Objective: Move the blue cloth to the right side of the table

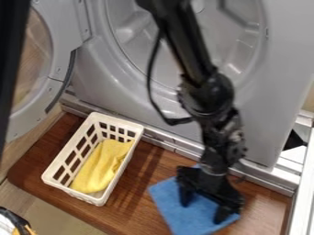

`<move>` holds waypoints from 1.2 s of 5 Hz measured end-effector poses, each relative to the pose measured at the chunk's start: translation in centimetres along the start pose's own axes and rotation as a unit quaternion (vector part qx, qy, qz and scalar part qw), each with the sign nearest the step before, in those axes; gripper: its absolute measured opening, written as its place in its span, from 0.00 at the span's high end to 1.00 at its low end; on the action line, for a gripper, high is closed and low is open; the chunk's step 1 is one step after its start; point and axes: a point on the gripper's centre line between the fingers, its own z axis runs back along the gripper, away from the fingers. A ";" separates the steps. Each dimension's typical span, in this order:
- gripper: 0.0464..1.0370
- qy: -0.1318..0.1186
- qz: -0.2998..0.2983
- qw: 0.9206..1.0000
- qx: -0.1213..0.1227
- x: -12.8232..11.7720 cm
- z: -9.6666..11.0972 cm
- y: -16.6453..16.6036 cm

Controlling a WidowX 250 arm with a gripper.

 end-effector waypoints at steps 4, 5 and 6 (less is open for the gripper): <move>0.04 -0.010 -0.050 0.999 -0.021 3.8 0.2 -5.0; 0.04 -0.004 -0.055 0.998 -0.021 3.0 0.3 -4.8; 0.04 0.007 -0.068 0.998 -0.016 1.9 2.2 -4.4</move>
